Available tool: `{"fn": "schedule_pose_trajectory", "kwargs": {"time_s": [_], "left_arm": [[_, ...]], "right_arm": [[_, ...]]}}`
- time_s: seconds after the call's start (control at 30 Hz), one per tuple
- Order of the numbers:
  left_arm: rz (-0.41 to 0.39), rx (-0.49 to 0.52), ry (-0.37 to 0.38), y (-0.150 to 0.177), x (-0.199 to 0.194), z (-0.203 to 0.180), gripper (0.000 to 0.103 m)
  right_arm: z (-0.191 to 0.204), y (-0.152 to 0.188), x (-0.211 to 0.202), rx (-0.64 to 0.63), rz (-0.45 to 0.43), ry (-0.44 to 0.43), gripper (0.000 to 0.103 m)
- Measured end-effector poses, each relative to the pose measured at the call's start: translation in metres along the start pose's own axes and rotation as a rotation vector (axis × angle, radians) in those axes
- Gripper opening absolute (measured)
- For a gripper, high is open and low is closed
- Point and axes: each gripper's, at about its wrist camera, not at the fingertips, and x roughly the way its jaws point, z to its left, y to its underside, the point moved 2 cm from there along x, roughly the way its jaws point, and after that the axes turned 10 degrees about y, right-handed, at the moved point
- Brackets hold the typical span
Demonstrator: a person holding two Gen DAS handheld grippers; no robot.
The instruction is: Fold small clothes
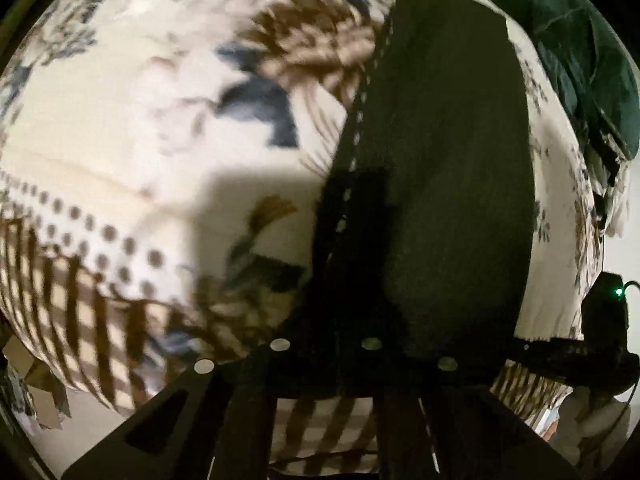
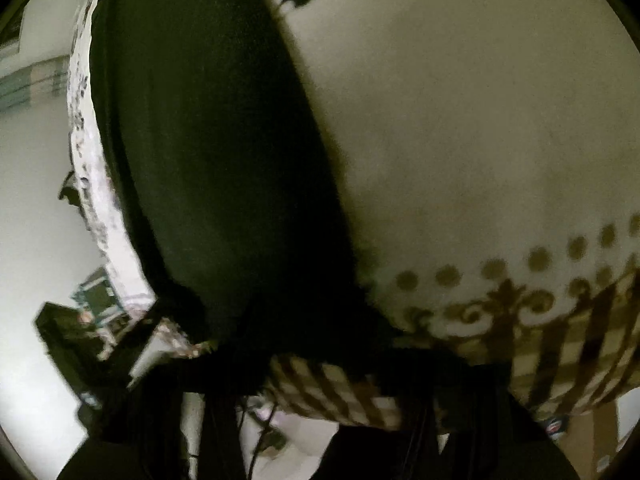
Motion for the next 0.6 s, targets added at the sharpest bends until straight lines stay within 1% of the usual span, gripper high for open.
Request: {"fn": "schedule_pose_trajectory", "kwargs": {"time_s": [0.07,0.1,0.17,0.27,0.37,0.47,0.5,0.53,0.57,0.6], "left_arm": [[-0.019,0.015,0.001,-0.005,-0.007,-0.002,0.004],[-0.016,0.026,0.004,0.004,-0.007,0.006,0.004],[-0.006,0.023,-0.002,0.003,-0.002,0.014,0.004],[0.026,-0.009,-0.009,0.006,0.020,0.022,0.004],[0.031,0.004,-0.013,0.006,0.026,0.017,0.004],[0.052,-0.007,0.042,0.002,0.020,0.013,0.008],[0.054,-0.011,0.046,0.005,0.019,0.013,0.008],[0.057,-0.019,0.053,0.004,0.019,0.015,0.016],[0.053,-0.027,0.069,0.003,0.019,0.017,0.030],[0.053,-0.035,0.082,0.002,0.019,0.021,0.039]], "right_arm": [[0.003,0.003,-0.001,-0.005,-0.012,0.004,0.008],[0.005,0.006,-0.001,-0.012,-0.017,0.001,0.008],[0.011,0.011,-0.001,-0.044,-0.024,0.019,0.008],[0.010,0.007,0.005,-0.060,-0.011,0.035,0.008],[0.005,0.004,0.009,-0.035,0.012,0.010,0.008],[0.005,0.007,0.008,-0.034,0.014,-0.016,0.008],[0.005,0.008,0.007,-0.035,0.016,-0.030,0.010],[0.003,0.008,0.008,-0.034,0.019,-0.038,0.011],[0.002,0.009,0.008,-0.029,0.024,-0.053,0.013],[-0.004,0.002,0.006,-0.024,0.025,-0.063,0.021]]}}
